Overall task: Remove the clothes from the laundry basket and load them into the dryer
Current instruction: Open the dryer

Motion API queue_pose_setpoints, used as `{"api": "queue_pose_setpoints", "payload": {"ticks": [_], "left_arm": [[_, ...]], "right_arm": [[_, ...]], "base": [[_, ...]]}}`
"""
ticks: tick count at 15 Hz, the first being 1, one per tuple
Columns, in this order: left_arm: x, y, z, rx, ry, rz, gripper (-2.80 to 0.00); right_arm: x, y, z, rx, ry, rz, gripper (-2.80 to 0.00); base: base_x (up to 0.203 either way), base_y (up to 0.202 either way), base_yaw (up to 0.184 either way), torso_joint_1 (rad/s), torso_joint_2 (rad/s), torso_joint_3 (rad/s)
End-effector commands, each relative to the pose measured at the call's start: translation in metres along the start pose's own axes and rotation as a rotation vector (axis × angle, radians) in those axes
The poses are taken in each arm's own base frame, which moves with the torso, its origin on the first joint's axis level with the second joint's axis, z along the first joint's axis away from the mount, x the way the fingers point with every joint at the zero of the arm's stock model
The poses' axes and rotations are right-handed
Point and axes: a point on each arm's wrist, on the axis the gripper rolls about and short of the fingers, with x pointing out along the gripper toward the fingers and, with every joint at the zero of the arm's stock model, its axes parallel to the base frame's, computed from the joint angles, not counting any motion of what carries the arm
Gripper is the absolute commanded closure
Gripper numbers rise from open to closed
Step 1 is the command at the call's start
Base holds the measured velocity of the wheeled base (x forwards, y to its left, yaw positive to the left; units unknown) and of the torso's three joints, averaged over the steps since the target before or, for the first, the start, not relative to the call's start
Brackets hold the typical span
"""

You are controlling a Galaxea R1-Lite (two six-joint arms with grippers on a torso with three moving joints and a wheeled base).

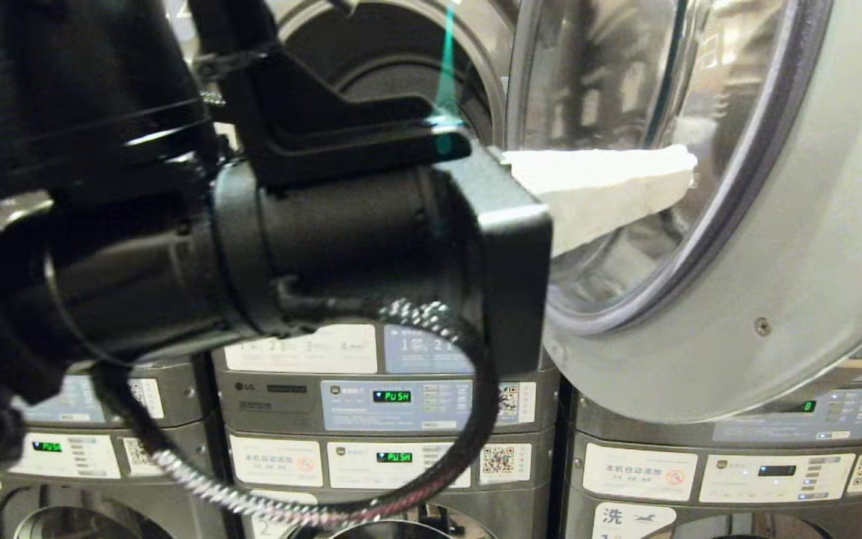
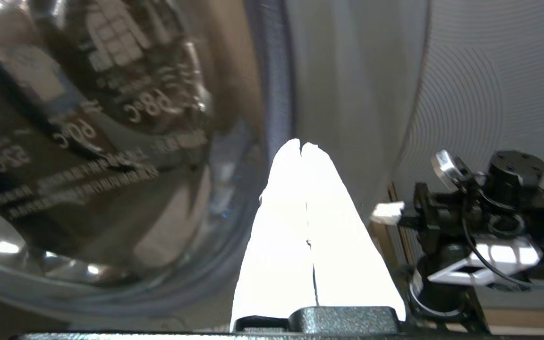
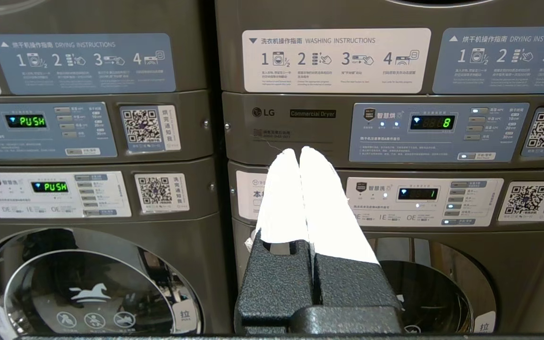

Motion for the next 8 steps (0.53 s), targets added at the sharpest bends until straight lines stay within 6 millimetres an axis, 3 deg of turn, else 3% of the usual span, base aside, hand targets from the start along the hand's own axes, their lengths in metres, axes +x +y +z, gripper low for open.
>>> {"api": "queue_pose_setpoints", "payload": {"ticks": [1,8], "left_arm": [[0.028,0.010,-0.017,-0.012,0.024,-0.009,0.00],[0.090,0.016,-0.036,-0.005,-0.015,-0.020,0.00]], "right_arm": [[0.000,0.000,0.000,0.000,-0.002,0.000,0.00],[0.000,0.000,0.000,0.000,-0.002,0.000,0.00]], "base": [[0.000,0.000,0.000,0.000,0.00,0.000],[0.000,0.000,0.000,0.000,0.00,0.000]]}}
